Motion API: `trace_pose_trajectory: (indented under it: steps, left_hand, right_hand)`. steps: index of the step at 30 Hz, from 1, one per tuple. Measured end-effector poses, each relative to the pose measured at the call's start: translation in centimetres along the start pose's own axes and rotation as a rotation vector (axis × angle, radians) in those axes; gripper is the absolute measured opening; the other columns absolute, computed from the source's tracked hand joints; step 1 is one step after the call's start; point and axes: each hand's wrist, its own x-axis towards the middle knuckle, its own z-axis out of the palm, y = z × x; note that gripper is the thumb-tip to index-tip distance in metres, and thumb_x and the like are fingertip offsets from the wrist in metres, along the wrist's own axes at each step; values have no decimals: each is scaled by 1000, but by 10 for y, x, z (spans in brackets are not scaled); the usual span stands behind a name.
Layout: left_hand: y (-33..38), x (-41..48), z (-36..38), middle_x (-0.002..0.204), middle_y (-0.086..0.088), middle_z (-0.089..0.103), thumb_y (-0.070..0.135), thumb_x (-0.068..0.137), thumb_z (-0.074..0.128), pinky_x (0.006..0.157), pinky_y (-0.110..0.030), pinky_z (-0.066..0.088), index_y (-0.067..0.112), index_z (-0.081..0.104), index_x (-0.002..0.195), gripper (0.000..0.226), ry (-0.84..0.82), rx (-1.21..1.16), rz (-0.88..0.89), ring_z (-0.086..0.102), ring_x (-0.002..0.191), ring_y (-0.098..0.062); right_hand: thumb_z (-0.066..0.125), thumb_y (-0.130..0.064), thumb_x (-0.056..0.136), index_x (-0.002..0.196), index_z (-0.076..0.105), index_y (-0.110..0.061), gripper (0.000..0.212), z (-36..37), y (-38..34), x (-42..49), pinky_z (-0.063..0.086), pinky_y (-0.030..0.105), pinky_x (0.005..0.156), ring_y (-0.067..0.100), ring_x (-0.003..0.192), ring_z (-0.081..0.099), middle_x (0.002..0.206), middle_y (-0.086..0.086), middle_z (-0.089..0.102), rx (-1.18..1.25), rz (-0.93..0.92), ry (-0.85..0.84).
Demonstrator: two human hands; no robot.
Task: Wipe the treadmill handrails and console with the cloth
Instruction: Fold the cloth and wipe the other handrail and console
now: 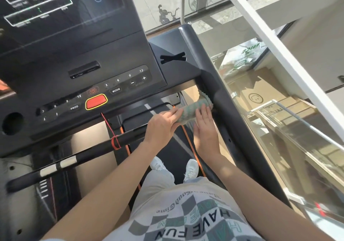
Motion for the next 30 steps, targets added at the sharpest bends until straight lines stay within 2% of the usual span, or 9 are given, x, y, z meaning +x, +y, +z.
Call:
trace_pose_trajectory:
  steps: [4, 5, 8, 11, 13, 16, 19, 23, 30]
  left_hand:
    - [-8, -16, -5, 130, 3, 69, 22, 90, 75, 79, -38, 57, 23, 65, 135, 46, 4, 58, -28, 68, 104, -24]
    - [-11, -22, -6, 130, 2, 70, 20, 89, 76, 79, -39, 57, 21, 67, 133, 44, 14, 50, -31, 68, 105, -24]
    - [-21, -35, -7, 131, 1, 69, 15, 86, 79, 83, -41, 56, 19, 70, 127, 43, 39, 12, -62, 66, 109, -23]
    - [-24, -43, -14, 129, 0, 69, 19, 84, 82, 88, -41, 54, 18, 71, 126, 44, 43, -32, -95, 65, 110, -23]
    - [-26, -47, -19, 126, 2, 71, 23, 85, 80, 88, -42, 55, 18, 73, 123, 39, 45, -54, -107, 65, 108, -22]
    - [-35, -51, -27, 120, 6, 71, 21, 87, 78, 87, -43, 56, 20, 73, 121, 34, 26, -79, -132, 64, 105, -18]
    - [-43, -56, -34, 116, 9, 70, 16, 84, 80, 85, -40, 56, 22, 72, 122, 39, 7, -80, -159, 63, 102, -17]
    - [-56, -66, -47, 111, 10, 69, 17, 83, 81, 79, -36, 55, 24, 71, 123, 42, -28, -100, -175, 61, 97, -16]
    - [-99, -97, -69, 113, 9, 72, 22, 81, 83, 81, -41, 51, 27, 70, 125, 46, -88, -84, -152, 67, 100, -17]
  right_hand:
    - [62, 2, 94, 145, 49, -1, 52, -8, -19, -13, 21, 5, 114, 16, 145, 35, 156, 5, 39, 272, 154, -23]
    - [62, 0, 94, 144, 52, -4, 50, -11, -24, -14, 25, 5, 112, 14, 143, 39, 153, 4, 45, 355, 207, -39]
    - [64, -11, 96, 136, 59, -18, 41, -15, -39, -9, 49, 26, 106, 2, 123, 59, 134, -6, 64, 737, 550, -57]
    - [66, -17, 97, 136, 55, -13, 41, -8, -47, 4, 58, 35, 93, 15, 112, 68, 128, 5, 67, 1293, 925, -50]
    - [64, -20, 99, 135, 54, -10, 39, -1, -49, 12, 59, 38, 90, 25, 112, 69, 128, 13, 66, 1486, 1051, -86]
    - [61, -28, 100, 132, 59, -13, 36, 11, -56, 21, 58, 44, 93, 29, 114, 68, 128, 15, 67, 1586, 1127, -128]
    - [61, -32, 100, 133, 57, -12, 39, 24, -68, 25, 60, 45, 88, 32, 112, 68, 128, 15, 66, 1591, 1178, -136]
    - [64, -33, 97, 134, 56, -12, 43, 41, -85, 17, 60, 45, 87, 34, 114, 67, 130, 16, 64, 1620, 1179, -195]
    - [67, -32, 96, 128, 58, -13, 38, 67, -124, 7, 55, 50, 97, 35, 114, 64, 127, 18, 62, 1613, 1247, -255]
